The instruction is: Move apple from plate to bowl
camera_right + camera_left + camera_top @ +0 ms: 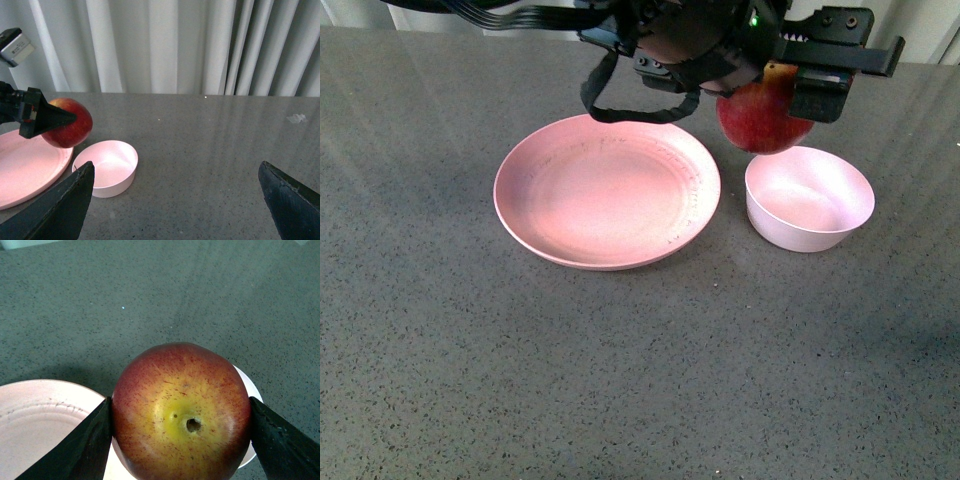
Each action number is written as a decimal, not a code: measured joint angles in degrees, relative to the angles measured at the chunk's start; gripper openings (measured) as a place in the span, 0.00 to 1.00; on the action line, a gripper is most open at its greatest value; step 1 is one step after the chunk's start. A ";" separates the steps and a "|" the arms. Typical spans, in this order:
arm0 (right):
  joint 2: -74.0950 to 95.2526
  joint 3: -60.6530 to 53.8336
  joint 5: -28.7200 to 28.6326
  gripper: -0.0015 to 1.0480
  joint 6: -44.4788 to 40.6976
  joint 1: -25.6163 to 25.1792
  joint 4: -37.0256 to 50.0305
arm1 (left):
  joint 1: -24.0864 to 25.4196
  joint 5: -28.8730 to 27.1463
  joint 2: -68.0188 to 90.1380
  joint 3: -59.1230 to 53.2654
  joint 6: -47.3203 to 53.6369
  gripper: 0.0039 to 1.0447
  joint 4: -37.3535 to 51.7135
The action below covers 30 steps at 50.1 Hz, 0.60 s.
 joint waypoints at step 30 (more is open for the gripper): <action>0.00 0.00 0.00 0.91 0.00 0.00 0.00 | -5.75 -0.33 6.45 5.64 0.02 0.65 -2.27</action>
